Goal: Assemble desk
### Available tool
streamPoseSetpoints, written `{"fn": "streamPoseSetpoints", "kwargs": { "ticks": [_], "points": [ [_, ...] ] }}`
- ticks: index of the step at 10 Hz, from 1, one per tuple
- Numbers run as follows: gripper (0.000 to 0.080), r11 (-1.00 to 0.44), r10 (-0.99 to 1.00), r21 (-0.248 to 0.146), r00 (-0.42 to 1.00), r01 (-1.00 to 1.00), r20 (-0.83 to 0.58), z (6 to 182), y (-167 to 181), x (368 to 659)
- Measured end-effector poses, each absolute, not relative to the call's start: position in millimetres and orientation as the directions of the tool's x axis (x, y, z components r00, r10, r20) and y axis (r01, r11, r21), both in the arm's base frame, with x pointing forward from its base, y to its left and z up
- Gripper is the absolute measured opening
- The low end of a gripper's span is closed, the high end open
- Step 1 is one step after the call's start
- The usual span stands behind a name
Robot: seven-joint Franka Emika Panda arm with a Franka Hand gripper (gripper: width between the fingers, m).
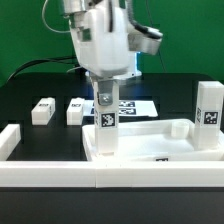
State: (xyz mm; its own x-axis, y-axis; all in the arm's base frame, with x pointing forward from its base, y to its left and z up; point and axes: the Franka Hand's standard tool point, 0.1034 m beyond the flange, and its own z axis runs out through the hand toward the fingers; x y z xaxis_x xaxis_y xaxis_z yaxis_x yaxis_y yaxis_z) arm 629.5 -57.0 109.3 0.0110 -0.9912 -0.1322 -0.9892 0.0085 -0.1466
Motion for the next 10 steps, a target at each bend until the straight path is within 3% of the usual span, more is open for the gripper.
{"fn": "streamPoseSetpoints", "kwargs": {
  "ticks": [1, 3, 4, 5, 7, 8, 10],
  "points": [
    [0.0295, 0.082, -0.987, -0.141, -0.061, -0.987, -0.152, 109.3, -56.0, 629.8],
    [0.0295, 0.072, -0.987, -0.141, -0.05, -0.987, -0.15, 108.2, -55.4, 629.4],
    [0.05, 0.017, -0.99, -0.147, 0.004, -0.989, -0.142, 107.6, -55.3, 629.2],
    [0.0601, -0.156, -0.978, -0.162, 0.175, -0.974, -0.113, 106.6, -53.9, 629.3],
    [0.064, -0.384, -0.913, -0.166, 0.401, -0.908, -0.082, 105.9, -45.5, 626.3],
    [0.0647, -0.338, -0.934, -0.183, 0.353, -0.923, -0.06, 107.2, -39.2, 623.9],
    [0.0648, -0.505, -0.855, -0.186, 0.518, -0.843, -0.026, 105.0, -39.9, 621.5]
  ]
}}
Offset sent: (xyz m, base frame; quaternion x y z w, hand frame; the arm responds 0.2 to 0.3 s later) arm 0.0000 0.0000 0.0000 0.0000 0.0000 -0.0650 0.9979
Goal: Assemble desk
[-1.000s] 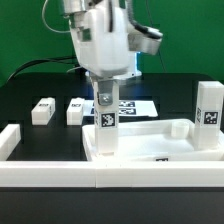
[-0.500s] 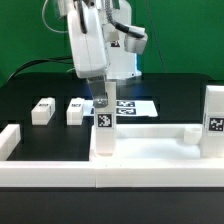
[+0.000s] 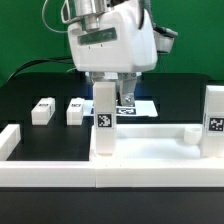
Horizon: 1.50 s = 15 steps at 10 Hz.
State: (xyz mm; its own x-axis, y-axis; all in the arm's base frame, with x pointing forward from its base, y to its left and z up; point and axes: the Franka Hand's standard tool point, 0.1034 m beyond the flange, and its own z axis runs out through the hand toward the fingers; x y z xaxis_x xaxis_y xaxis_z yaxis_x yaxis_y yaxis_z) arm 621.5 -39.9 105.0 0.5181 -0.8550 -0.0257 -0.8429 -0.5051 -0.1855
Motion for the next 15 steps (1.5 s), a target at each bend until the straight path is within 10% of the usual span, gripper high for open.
{"fn": "streamPoseSetpoints", "kwargs": {
  "ticks": [5, 10, 15],
  "points": [
    [0.0648, -0.956, -0.282, -0.107, 0.955, -0.272, 0.087, 103.9, -55.3, 627.7],
    [0.0287, -0.871, -0.484, -0.125, 0.873, -0.475, 0.059, 102.8, -53.8, 627.2],
    [0.0287, -0.479, -0.874, -0.137, 0.486, -0.867, -0.018, 102.4, -52.6, 628.7]
  ]
}}
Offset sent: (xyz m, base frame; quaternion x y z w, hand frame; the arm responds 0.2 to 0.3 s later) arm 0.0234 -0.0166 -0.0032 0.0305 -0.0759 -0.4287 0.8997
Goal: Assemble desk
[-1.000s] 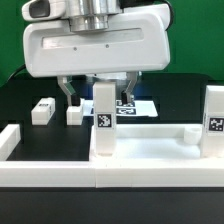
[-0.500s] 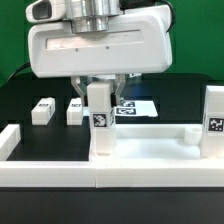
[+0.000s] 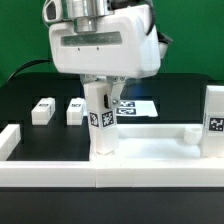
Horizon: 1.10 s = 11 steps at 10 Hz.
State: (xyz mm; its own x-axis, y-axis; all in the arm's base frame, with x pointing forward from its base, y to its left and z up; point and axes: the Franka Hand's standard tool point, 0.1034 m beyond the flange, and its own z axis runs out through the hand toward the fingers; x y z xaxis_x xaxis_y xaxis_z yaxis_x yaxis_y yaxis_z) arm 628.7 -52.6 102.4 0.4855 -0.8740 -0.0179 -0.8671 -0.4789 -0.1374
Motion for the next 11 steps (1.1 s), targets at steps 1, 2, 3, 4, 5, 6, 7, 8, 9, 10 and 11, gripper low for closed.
{"fn": "streamPoseSetpoints", "kwargs": {
  "ticks": [1, 2, 3, 4, 5, 6, 7, 8, 9, 10, 11],
  "points": [
    [0.0287, -0.303, -0.948, -0.136, 0.313, -0.943, -0.054, 101.7, -53.3, 629.4],
    [0.0287, -0.139, -0.984, -0.129, 0.151, -0.982, -0.09, 101.2, -52.9, 630.1],
    [0.0288, 0.021, -0.992, -0.12, -0.006, -0.993, -0.123, 101.2, -53.9, 630.4],
    [0.0288, 0.158, -0.978, -0.107, -0.141, -0.982, -0.152, 101.0, -54.5, 630.6],
    [0.0288, 0.175, -0.975, -0.104, -0.158, -0.979, -0.154, 100.9, -53.7, 630.6],
    [0.0365, 0.148, -0.98, -0.108, -0.131, -0.983, -0.151, 100.8, -53.8, 630.5],
    [0.0365, 0.022, -0.991, -0.115, -0.007, -0.993, -0.131, 100.7, -53.7, 629.2],
    [0.05, -0.165, -0.977, -0.121, 0.179, -0.979, -0.114, 101.6, -52.2, 628.6],
    [0.0619, -0.315, -0.939, -0.137, 0.33, -0.939, -0.098, 103.3, -52.2, 630.2],
    [0.0641, -0.47, -0.871, -0.153, 0.485, -0.869, -0.076, 102.7, -51.5, 629.7],
    [0.0641, -0.574, -0.807, -0.161, 0.588, -0.803, -0.058, 102.6, -50.4, 629.7]
  ]
}}
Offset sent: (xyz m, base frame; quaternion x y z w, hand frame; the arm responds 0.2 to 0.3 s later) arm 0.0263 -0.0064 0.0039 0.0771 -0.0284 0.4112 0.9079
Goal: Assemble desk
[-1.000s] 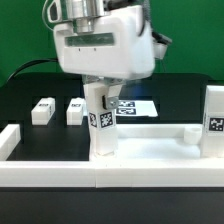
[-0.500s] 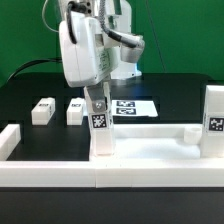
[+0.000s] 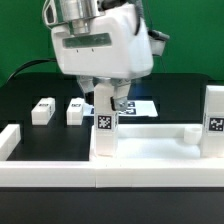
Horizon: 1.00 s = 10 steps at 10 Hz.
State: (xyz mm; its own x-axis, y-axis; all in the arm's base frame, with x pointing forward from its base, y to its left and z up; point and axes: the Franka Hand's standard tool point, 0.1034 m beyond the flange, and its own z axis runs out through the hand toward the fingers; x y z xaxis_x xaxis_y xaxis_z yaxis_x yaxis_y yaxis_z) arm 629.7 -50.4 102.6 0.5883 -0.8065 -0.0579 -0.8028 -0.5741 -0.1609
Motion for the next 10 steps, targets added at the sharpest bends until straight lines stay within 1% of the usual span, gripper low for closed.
{"fn": "streamPoseSetpoints", "kwargs": {
  "ticks": [3, 4, 5, 6, 7, 8, 9, 10],
  "points": [
    [0.0649, -0.705, -0.696, -0.163, 0.717, -0.69, -0.027, 102.5, -52.0, 629.6],
    [0.0649, -0.873, -0.478, -0.127, 0.878, -0.472, 0.024, 103.4, -52.5, 631.7],
    [0.0649, -0.903, -0.42, -0.12, 0.907, -0.413, 0.034, 104.5, -50.0, 633.5],
    [0.0626, -0.871, -0.481, -0.125, 0.876, -0.475, 0.025, 103.8, -50.4, 632.8],
    [0.0626, -0.871, -0.481, -0.123, 0.876, -0.475, 0.025, 103.8, -51.0, 632.7],
    [0.0446, -0.857, -0.507, -0.124, 0.862, -0.5, 0.021, 103.8, -50.8, 632.8],
    [0.0446, -0.822, -0.561, -0.126, 0.828, -0.555, 0.013, 103.8, -50.5, 632.8],
    [0.029, -0.777, -0.622, -0.124, 0.783, -0.617, 0.004, 103.4, -52.1, 632.0]
  ]
}}
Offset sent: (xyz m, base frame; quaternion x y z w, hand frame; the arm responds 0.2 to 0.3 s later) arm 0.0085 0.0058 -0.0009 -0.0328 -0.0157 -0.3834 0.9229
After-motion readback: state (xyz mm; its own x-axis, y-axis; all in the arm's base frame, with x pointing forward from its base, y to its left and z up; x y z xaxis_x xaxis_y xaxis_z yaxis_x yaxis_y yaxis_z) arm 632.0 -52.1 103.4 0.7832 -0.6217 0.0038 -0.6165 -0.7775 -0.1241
